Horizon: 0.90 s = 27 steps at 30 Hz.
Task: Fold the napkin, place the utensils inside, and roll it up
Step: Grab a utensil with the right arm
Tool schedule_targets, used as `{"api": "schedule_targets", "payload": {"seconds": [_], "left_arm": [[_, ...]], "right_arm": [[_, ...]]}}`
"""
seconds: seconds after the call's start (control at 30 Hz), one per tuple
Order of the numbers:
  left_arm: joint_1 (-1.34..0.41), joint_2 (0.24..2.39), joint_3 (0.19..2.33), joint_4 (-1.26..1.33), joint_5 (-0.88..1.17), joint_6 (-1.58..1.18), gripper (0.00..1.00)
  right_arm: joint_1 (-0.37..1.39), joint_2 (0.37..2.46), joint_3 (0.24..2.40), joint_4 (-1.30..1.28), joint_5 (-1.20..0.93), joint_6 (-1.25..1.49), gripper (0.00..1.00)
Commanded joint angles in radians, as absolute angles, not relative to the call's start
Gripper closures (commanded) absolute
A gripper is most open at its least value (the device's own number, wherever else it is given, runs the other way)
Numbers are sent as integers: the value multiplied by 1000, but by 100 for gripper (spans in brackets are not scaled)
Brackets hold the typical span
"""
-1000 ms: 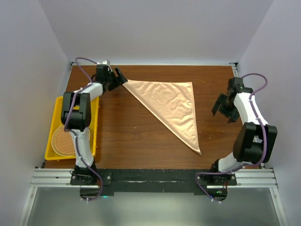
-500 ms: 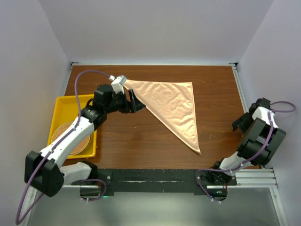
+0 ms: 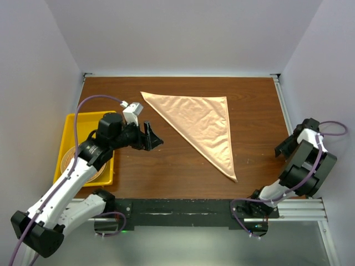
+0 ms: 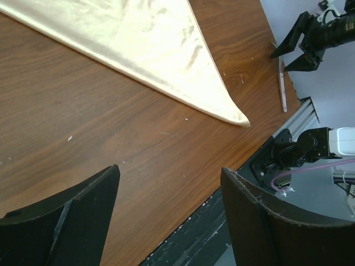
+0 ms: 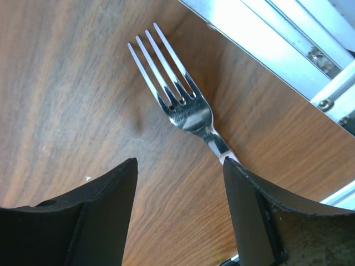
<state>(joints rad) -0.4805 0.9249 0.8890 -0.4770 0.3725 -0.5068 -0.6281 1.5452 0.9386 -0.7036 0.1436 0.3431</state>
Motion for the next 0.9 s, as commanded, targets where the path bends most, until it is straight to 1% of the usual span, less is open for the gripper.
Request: {"api": "schedule_targets", "payload": {"seconds": [0.0,0.2,0.23,0.37,0.5,0.67,0.77,0.8,0.87], "left_arm": [[-485,851,865,-479,353,-538,22],[-485,839,910,-526,333,-534,21],[-483,848,917,-528,336,-534,21],[-485,885,978,-546,344,-520,20],[-485,923,1002,-535,363,-522,20],[-485,911,980,-517,387,-537,20],[-485,899,968,-509,387,-535,20],[-485,896,965,-508,387,-535,20],[-485,896,963,-511,384,-529,20]], "right_arm": [[-635,1612,971,-690,150,301,35],[-634,1657,1002,-733,190,291,32],[-634,1654,1005,-736,205,294,30],[-617,1640,1017,-736,209,278,29],[-601,1602,1020,-735,209,270,29],[-601,1592,1049,-759,277,203,30],[-607,1630,1065,-776,273,127,30],[-607,1638,1063,-778,243,117,31],[-607,1657,1060,-773,247,89,32]]}}
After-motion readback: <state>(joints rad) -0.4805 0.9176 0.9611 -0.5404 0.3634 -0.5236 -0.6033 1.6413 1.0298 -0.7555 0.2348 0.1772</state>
